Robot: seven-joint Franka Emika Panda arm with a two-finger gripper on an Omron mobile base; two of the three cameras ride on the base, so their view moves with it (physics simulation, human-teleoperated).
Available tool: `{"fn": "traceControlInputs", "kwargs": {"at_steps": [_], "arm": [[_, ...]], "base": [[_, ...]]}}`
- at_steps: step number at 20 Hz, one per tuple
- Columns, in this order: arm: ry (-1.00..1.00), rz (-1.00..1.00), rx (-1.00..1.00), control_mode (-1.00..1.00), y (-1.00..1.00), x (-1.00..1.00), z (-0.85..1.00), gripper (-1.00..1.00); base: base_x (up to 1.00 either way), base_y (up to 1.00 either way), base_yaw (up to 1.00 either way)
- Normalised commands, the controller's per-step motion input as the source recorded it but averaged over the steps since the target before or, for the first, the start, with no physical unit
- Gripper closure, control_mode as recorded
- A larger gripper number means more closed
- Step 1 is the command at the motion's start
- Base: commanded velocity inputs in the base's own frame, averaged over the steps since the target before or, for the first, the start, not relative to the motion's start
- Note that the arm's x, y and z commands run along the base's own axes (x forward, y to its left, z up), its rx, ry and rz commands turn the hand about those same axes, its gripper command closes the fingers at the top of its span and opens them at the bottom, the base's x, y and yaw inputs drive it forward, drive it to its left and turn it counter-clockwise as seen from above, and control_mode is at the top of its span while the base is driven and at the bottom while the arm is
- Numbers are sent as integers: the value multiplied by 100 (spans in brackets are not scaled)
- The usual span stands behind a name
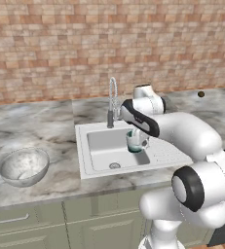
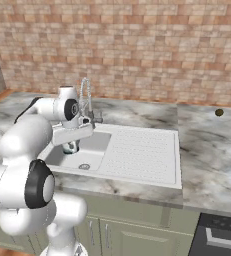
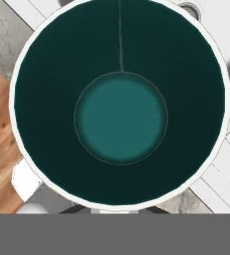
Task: Pick the mug and place it in the sink. Pick the bowl and place it in the open cabinet and then close the cabinet.
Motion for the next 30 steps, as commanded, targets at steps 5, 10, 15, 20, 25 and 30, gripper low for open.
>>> {"fn": "traceControlInputs", "kwargs": {"at_steps": [5,10,15,20,25,30], "arm": [[-5,0,7,-100,0,10,-35,100],[-14,0,0,-100,0,36,-26,100],[-7,0,0,-100,0,26,-21,100],[4,0,6,-100,1,29,-21,100],[10,0,11,-100,12,31,-19,100],[6,0,10,-100,16,33,-41,100]], "base": [[0,0,0],[0,0,0],[0,0,0],[0,0,0],[0,0,0],[0,0,0]]}}
